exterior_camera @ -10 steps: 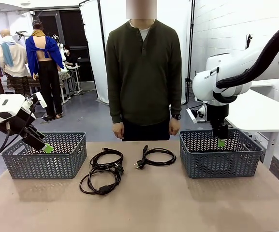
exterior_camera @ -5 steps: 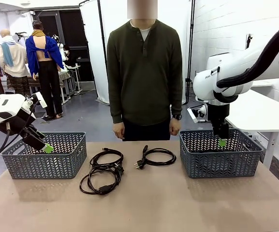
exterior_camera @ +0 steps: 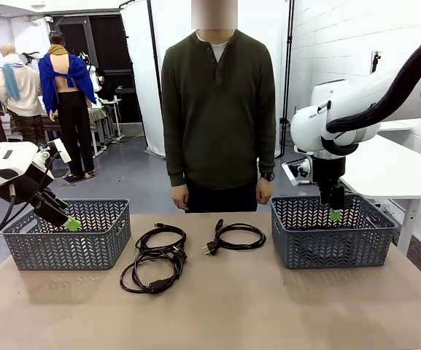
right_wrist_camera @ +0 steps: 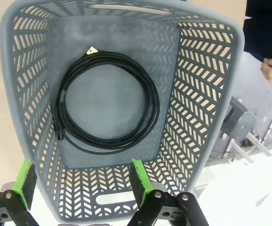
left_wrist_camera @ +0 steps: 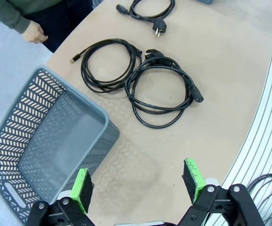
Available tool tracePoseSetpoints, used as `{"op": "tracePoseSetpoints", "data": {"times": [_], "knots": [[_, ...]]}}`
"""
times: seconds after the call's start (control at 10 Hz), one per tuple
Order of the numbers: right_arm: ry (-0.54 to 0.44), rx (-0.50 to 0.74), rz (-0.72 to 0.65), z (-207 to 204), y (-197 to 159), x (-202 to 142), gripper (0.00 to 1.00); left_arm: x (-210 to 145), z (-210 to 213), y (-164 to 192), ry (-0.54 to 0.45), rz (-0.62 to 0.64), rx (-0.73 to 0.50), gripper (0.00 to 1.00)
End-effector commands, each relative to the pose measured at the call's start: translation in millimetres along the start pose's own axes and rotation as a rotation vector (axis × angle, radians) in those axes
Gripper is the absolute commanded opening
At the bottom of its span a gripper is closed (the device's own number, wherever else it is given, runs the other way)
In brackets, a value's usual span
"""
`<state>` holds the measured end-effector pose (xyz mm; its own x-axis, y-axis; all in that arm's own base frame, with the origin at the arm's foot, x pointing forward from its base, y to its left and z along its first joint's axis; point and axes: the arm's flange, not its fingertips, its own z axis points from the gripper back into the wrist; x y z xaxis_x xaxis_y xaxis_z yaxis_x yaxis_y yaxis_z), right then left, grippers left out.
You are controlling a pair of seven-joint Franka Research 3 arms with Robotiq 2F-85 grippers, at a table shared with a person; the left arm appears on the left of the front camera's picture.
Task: Organize the cables according to human instructions.
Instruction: Pick up a bundle of cables and place it in the basket indicated by the human.
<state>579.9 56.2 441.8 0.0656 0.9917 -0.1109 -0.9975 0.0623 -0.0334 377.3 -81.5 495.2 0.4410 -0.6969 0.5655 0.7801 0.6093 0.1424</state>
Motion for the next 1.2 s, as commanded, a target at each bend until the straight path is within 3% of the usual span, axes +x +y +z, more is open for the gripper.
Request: {"op": "tracePoseSetpoints", "data": {"times": [0.0,0.5,0.8,1.1], "knots": [[-0.023,0.001,-0.077,10,8,3,1.00,-2,0,2,0.000,-0.002,-0.006,1.00],[-0.162,0.021,-0.281,51,75,31,1.00,-2,0,2,0.000,-0.002,-0.006,1.00],[-0.310,-0.034,-0.342,50,123,66,1.00,-2,0,2,0.000,-0.002,-0.006,1.00],[-0.342,-0.088,-0.365,48,164,86,1.00,-2,0,2,0.000,-0.002,-0.006,1.00]]}}
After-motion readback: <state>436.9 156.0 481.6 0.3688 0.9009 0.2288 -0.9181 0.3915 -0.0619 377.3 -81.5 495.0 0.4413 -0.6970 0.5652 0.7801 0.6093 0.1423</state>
